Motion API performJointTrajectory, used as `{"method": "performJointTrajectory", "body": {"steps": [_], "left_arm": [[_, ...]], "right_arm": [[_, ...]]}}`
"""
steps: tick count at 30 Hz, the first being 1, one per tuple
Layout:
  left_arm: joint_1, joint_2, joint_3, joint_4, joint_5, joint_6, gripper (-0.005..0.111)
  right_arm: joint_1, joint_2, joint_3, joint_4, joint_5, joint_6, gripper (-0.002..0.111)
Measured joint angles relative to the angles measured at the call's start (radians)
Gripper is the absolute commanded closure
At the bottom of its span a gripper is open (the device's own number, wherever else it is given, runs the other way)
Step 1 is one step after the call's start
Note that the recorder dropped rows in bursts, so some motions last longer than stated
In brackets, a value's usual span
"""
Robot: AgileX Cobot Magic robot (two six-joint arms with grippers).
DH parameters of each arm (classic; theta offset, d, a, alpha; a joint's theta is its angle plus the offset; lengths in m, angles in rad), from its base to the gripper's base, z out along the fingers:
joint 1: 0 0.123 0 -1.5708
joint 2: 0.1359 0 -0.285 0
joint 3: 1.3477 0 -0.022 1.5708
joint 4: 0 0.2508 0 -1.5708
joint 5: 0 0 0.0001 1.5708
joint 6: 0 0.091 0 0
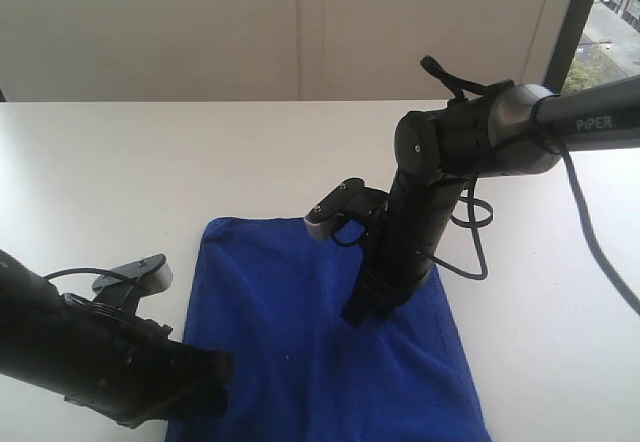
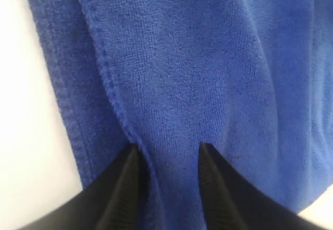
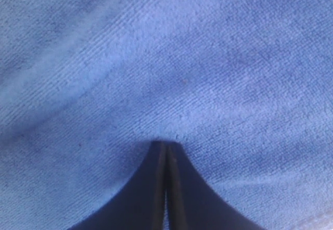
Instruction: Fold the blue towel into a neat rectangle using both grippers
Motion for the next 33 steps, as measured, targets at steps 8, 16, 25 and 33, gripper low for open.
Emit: {"method": "performJointTrajectory", "body": {"steps": [8, 16, 25, 33], "left_arm": [[0.0, 0.0, 0.0, 0.0, -0.046, 0.0, 0.099], [0.0, 0.0, 0.0, 0.0, -0.065, 0.0, 0.107], [0.0, 0.0, 0.006, 0.004, -0.071, 0.0, 0.107], [0.0, -0.046, 0.052, 0.004, -0.109, 0.0, 0.107]], "right_arm": [[0.0, 0.0, 0.0, 0.0, 0.0, 0.0, 0.108], [0.0, 0.0, 0.0, 0.0, 0.0, 0.0, 0.108], [0.0, 0.0, 0.0, 0.0, 0.0, 0.0, 0.108], [0.0, 0.0, 0.0, 0.0, 0.0, 0.0, 0.108]]}}
